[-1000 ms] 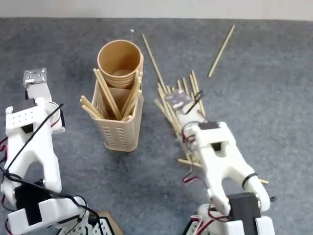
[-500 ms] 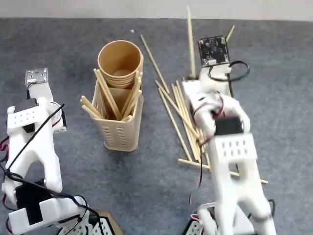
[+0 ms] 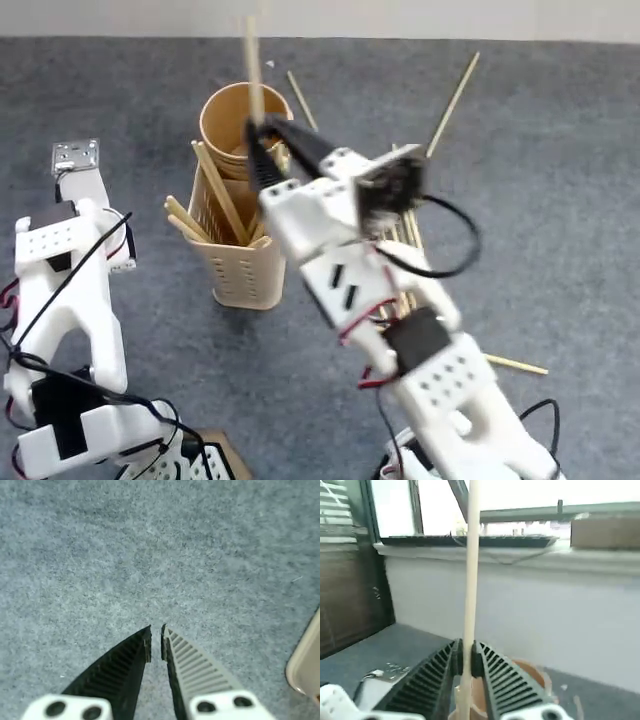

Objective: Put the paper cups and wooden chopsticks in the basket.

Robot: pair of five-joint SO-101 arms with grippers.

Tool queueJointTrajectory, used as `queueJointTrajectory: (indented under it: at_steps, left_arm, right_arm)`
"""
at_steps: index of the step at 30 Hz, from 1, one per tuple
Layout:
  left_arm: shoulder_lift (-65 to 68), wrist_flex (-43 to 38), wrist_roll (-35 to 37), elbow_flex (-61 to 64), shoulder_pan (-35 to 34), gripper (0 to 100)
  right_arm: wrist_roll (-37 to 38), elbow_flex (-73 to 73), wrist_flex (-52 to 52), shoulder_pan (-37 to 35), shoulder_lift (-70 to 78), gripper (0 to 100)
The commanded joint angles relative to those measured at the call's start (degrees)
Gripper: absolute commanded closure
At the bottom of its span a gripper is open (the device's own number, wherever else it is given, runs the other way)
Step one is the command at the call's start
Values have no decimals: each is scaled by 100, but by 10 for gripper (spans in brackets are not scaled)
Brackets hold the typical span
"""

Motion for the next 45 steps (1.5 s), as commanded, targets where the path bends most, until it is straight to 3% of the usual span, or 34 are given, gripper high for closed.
queueJointTrajectory:
  at_steps: [1,5,11,16,19,21,23,26,29,32,36,45]
  left_arm:
    - [-40,-387,44,127,66,926]
    - [-40,-712,44,295,66,926]
    - [-40,-659,44,303,66,926]
    - [-40,-677,44,295,66,925]
    - [-40,-677,44,295,66,925]
    - [-40,-659,44,303,66,925]
    - [-40,-659,44,303,66,925]
    - [-48,-659,44,277,75,925]
    - [-48,-677,44,277,75,926]
    - [-48,-668,44,295,66,926]
    - [-48,-659,44,312,66,926]
    - [-48,-677,44,312,66,926]
  right_arm:
    - [-53,4,-347,-259,532,992]
    - [-18,-259,-303,-242,954,984]
    - [-9,-321,-303,-4,1033,789]
    - [264,-514,154,163,796,779]
    - [519,-980,1455,585,268,779]
    - [905,-1640,3011,998,31,779]
    - [1407,-2273,4347,1587,136,779]
    - [2127,-2422,5376,2501,813,779]
    - [2426,-1912,5218,3222,1640,779]
    - [2558,-1305,4277,3556,2404,779]
    - [2743,-804,3345,3574,3407,779]
    - [2743,-787,2510,3662,4796,779]
